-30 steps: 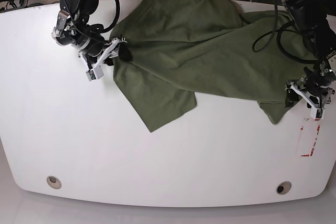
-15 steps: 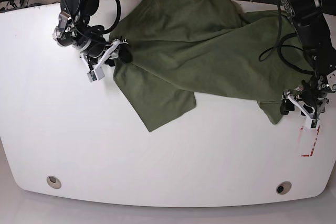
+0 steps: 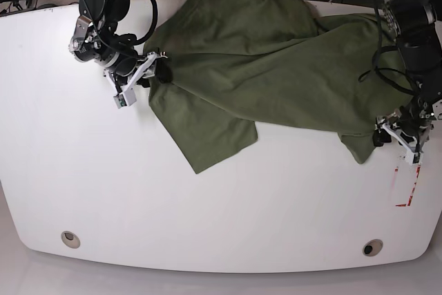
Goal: Fold the T-shirt properly
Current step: 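Release the hem and regrasp the shirt edge with the left gripper, then regrasp the shirt edge with the right gripper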
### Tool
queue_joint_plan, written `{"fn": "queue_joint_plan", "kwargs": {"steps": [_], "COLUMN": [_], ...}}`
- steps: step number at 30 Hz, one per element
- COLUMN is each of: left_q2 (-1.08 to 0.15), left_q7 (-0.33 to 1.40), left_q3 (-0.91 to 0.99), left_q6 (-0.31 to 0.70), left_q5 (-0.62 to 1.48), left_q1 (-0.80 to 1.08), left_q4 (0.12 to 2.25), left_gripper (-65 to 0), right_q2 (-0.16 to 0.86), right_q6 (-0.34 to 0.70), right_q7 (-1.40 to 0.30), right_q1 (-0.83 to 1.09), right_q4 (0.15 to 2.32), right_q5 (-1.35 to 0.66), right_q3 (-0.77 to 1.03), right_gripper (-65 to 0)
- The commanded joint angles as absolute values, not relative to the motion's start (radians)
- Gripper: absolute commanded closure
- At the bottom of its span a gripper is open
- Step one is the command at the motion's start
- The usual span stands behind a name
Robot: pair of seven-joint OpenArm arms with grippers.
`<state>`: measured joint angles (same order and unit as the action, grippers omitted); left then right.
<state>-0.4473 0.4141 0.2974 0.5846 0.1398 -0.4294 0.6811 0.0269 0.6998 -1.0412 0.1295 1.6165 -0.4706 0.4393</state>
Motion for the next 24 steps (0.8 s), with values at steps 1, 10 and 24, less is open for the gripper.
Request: {"fn": "queue_joint_plan", "kwargs": {"steps": [1,10,24], "left_q2": [-0.469,-0.463,-0.463], "left_q7": [0.401,0.424,0.544], "left_q3": [0.294,0.234,0.259], "left_q6": [0.593,0.611,0.685], "left_q5": [0.153,0.157,0.157], "left_q1": [-0.463,-0.441,-0.334], "left_q4": [0.661,0.693,0.812], "left_gripper": [-47.4,-47.4,-46.2], "right_q2": [0.033,0.016,0.018], "right_q6": [0.698,0.698,0.698], "right_q7": [-1.047,-1.046,-1.046], "right_q1": [0.127,0.119,0.119], "right_q4": [1.626,1.627,1.629], "right_q5": [-0.467,-0.461,-0.466], "right_q3": [0.441,0.443,0.443], "right_gripper": [-27.6,-27.6,-27.6]}}
